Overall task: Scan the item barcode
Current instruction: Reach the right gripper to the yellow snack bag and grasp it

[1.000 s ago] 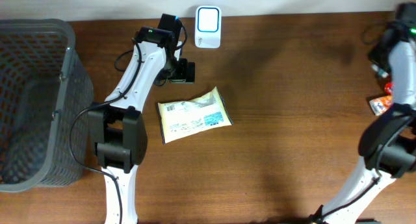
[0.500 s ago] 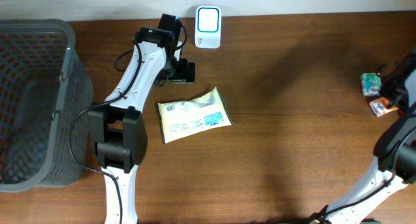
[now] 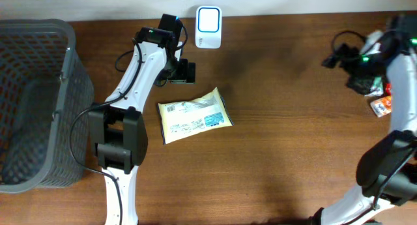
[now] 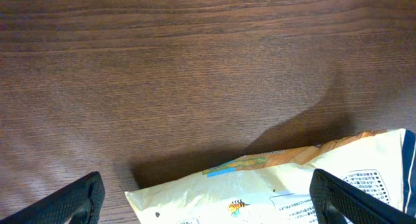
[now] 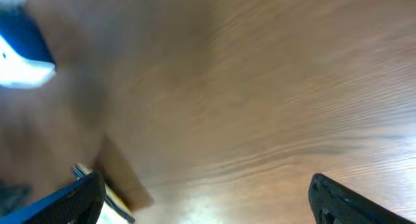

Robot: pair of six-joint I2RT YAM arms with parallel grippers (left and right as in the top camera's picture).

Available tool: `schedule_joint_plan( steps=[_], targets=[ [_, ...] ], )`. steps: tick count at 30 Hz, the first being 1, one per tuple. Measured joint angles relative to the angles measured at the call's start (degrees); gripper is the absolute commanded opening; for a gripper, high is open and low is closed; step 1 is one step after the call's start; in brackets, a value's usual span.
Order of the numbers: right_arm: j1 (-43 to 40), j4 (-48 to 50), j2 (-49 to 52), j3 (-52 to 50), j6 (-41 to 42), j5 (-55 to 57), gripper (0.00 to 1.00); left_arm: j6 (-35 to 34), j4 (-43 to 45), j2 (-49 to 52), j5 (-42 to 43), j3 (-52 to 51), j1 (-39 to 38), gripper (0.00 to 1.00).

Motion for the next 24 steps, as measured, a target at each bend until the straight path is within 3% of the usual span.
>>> schedule_joint_plan(
  steps=[5, 11, 18, 22, 23, 24],
  targets=[
    [15.1, 9.49, 0.79, -6.45, -6.54, 1.81, 0.99, 0.0, -0.24, 0.0, -0.02, 0.02, 0.0, 0.99],
    [29.73, 26.23, 1.05, -18.97, -8.0, 1.07, 0.99, 0.0, -1.73, 0.0, -0.02, 0.0, -0.02, 0.99],
    [35.58, 36.74, 2.67, -28.59, -8.0, -5.57, 0.95, -3.58, -1.03, 0.0, 0.13, 0.0, 4.37, 0.99],
    [36.87, 38.16, 5.95, -28.59, -8.02, -8.68, 0.74, -4.52, -1.11, 0.0, -0.31, 0.0, 8.41, 0.99],
    [37.31, 38.69, 6.34, -28.59, -8.13, -9.53, 0.6, -4.52, -1.03, 0.0, -0.7, 0.0, 8.41, 0.99],
    [37.53, 38.91, 6.78, -28.59, -8.22, -10.6, 0.36, -4.52, -0.81, 0.0, -0.94, 0.0, 8.39, 0.99]
  ],
)
